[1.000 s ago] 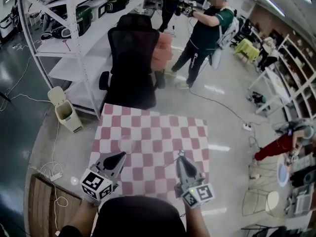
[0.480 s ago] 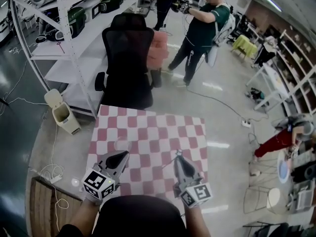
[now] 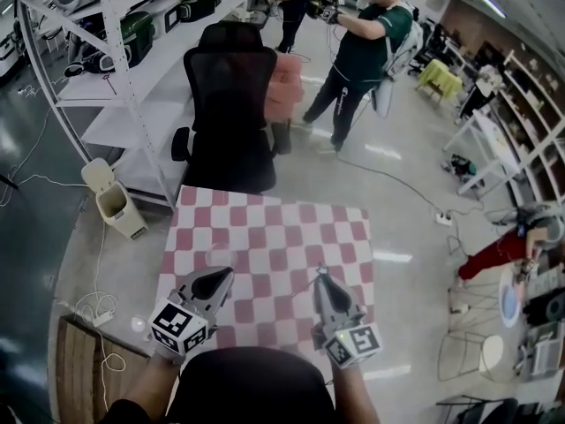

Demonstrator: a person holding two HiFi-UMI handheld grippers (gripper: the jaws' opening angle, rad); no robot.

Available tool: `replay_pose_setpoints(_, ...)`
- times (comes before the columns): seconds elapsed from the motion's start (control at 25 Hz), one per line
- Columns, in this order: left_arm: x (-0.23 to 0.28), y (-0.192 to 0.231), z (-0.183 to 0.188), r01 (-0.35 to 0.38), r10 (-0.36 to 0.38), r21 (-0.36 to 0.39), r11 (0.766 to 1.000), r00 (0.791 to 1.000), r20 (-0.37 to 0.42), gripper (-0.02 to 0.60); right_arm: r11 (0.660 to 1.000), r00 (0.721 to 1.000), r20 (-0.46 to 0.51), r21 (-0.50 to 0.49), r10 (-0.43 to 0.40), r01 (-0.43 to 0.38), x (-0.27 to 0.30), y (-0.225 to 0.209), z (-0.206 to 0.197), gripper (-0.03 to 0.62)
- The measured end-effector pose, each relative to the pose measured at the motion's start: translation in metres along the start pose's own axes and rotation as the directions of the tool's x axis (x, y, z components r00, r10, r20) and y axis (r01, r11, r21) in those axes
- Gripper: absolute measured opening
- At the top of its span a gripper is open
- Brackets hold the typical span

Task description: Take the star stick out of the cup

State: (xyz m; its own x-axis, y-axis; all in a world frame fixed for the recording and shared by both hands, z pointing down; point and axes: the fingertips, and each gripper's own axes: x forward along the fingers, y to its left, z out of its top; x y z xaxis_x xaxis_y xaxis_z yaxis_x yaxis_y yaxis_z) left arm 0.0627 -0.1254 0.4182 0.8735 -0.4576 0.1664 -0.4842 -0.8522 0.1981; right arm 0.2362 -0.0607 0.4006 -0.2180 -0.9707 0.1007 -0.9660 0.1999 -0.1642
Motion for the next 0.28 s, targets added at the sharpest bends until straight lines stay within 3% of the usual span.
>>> replay_pose_setpoints(0.28,0.0026,0.0039,0.0050,-0.012,0.012,-0.004,1.000,1.000,0.014,0.040,1.000,1.000,0.006,-0.001,0.001,-0.001,0.0054,-0.0024,0.0016,0.027)
